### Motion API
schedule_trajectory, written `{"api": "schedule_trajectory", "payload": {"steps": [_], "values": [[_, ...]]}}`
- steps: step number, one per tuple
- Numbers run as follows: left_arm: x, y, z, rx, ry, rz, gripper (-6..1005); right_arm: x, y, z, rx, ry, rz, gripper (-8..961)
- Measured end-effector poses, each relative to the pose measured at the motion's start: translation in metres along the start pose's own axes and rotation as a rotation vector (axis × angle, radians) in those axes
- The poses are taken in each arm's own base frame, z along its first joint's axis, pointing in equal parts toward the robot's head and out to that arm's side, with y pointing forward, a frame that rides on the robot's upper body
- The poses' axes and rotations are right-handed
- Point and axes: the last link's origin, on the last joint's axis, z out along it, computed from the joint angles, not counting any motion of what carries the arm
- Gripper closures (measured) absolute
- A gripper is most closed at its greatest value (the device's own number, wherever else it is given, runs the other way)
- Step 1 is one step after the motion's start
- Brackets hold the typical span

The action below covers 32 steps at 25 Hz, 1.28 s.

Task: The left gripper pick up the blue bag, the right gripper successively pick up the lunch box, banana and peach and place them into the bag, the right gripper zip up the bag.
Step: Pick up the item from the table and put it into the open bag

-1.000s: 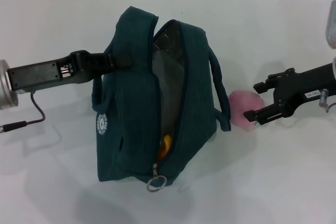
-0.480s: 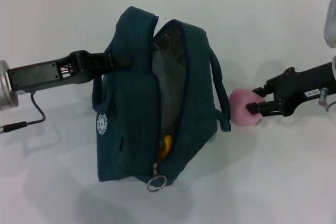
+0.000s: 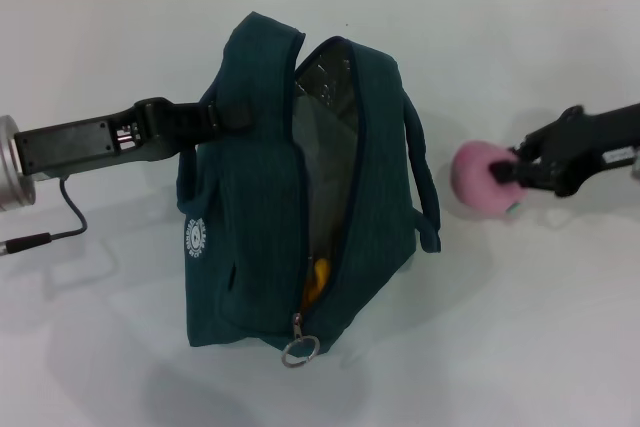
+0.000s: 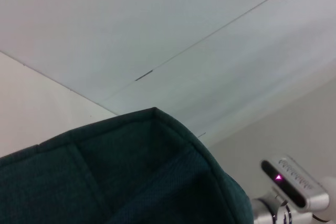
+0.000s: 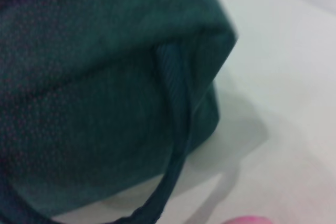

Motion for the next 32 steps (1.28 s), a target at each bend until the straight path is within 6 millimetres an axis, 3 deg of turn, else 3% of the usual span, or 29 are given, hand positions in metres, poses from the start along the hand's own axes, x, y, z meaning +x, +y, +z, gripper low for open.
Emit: {"api": "schedule_trajectory", "payload": {"steps": [8, 14, 19, 22, 32], "values": [[-0.002, 0.0, 0.001, 0.002, -0.007, -0.006, 967, -0.016, -0.005, -0.049, 0.045, -0.261, 0.037, 840], [-0.003, 0.003, 0.0, -0.02, -0.016, -0.003, 967, -0.051, 0.018, -0.082, -0.1, -0.588, -0.062, 880], [-0.003, 0.004, 0.001, -0.031, -0.018, -0.002, 967, -0.069, 0.033, -0.074, -0.208, -0.632, -0.111, 913], [-0.003, 0.006, 0.004, -0.041, -0.023, 0.001, 967, -0.077, 0.04, -0.055, -0.286, -0.609, -0.111, 919], [-0.003, 0.006, 0.005, -0.043, -0.021, 0.002, 967, -0.08, 0.055, -0.013, -0.402, -0.498, -0.113, 892]]}}
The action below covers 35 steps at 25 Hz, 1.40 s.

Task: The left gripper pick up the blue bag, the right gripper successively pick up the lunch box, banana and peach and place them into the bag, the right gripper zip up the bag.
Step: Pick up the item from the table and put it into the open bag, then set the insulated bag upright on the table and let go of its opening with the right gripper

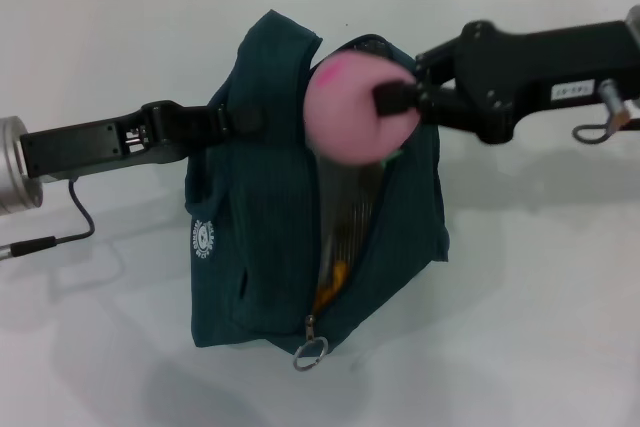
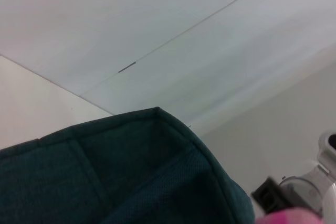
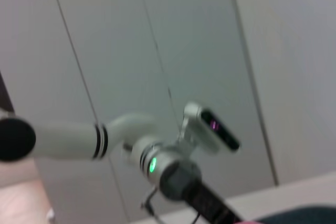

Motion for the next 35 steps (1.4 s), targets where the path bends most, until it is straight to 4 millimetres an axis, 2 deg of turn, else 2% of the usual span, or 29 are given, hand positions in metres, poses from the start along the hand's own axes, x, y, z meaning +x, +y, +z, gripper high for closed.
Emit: {"api": "schedule_trajectory", "payload": {"steps": [4, 10, 15, 20, 26, 34, 35], "values": [[0.0, 0.0, -0.001, 0.003, 0.003, 0.0, 967, 0.008, -0.001, 0.009, -0.005, 0.069, 0.003, 879], [0.001, 0.0, 0.0, 0.004, 0.003, 0.003, 967, 0.012, -0.004, 0.012, 0.014, 0.099, 0.007, 860], [0.002, 0.0, 0.001, 0.002, 0.002, 0.004, 967, 0.012, -0.004, 0.013, 0.01, 0.103, 0.006, 637], [0.002, 0.0, -0.001, 0.002, 0.013, 0.004, 967, 0.013, -0.001, 0.019, -0.014, 0.129, -0.006, 470], [0.003, -0.001, -0.007, 0.006, 0.041, 0.003, 967, 0.012, -0.002, 0.015, -0.003, 0.13, -0.012, 277], [0.002, -0.001, -0.008, 0.008, 0.045, 0.0, 967, 0.001, -0.007, -0.009, 0.099, 0.062, -0.043, 279], [0.002, -0.001, -0.008, 0.008, 0.045, 0.0, 967, 0.0, -0.014, -0.018, 0.158, 0.046, -0.023, 279]]}}
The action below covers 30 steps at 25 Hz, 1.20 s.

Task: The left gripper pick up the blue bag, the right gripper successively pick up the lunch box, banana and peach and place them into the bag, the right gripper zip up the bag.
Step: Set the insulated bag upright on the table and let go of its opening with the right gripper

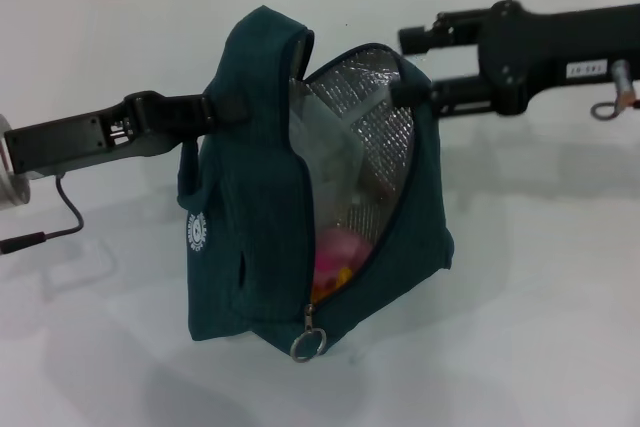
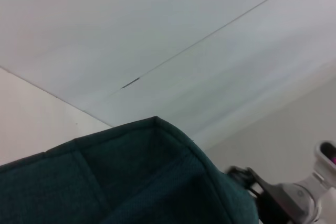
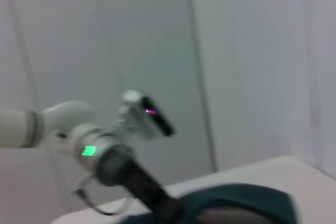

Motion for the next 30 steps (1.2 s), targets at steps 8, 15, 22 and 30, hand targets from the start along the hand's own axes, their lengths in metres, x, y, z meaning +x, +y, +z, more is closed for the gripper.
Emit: {"api": "schedule_trajectory", "payload": {"steps": [8, 15, 22, 30], "values": [[-0.002, -0.001, 0.0, -0.001, 0.003, -0.011, 967, 0.011, -0.015, -0.018, 0.134, 0.061, 0.071, 280], [-0.006, -0.004, 0.0, 0.001, 0.009, -0.006, 966, 0.016, -0.014, -0.016, 0.136, 0.086, 0.127, 282], [-0.006, -0.005, 0.0, 0.007, 0.008, -0.007, 966, 0.021, -0.015, -0.003, 0.145, 0.097, 0.158, 283], [-0.006, -0.006, 0.0, 0.009, 0.008, -0.007, 966, 0.028, -0.017, 0.005, 0.172, 0.126, 0.18, 285]]}}
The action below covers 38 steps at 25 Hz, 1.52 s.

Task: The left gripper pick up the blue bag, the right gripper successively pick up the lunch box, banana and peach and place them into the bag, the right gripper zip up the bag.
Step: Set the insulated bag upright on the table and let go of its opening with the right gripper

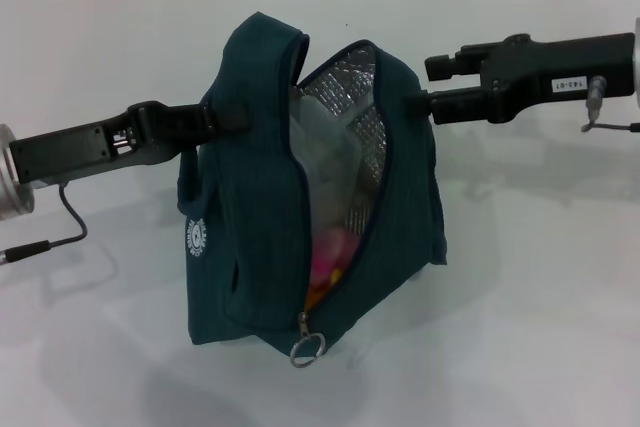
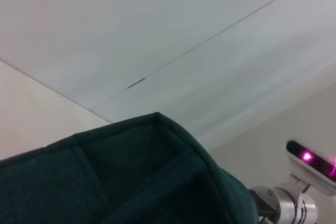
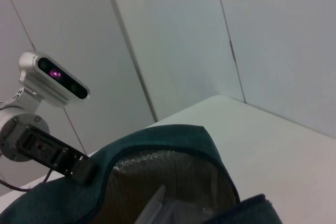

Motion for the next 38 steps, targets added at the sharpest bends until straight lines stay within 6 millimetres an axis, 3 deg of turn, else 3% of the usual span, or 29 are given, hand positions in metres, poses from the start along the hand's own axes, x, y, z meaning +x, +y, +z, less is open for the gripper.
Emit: {"api": "schedule_trajectory", "payload": {"steps": [12, 18, 24, 29, 38], "values": [[0.001, -0.001, 0.0, 0.009, 0.004, 0.001, 966, -0.008, 0.006, -0.001, -0.026, -0.012, 0.004, 287], [0.001, -0.001, -0.001, 0.011, 0.005, 0.001, 966, -0.015, 0.012, -0.012, -0.021, -0.016, 0.006, 288], [0.002, -0.001, -0.001, 0.011, 0.004, 0.002, 966, -0.04, 0.021, -0.024, -0.01, 0.14, 0.058, 290], [0.003, -0.001, 0.0, 0.009, 0.003, 0.005, 966, -0.056, 0.03, -0.015, -0.064, 0.244, 0.101, 290], [0.002, -0.001, -0.001, 0.011, 0.004, 0.002, 966, -0.053, 0.028, -0.002, -0.018, 0.297, 0.127, 290]]}}
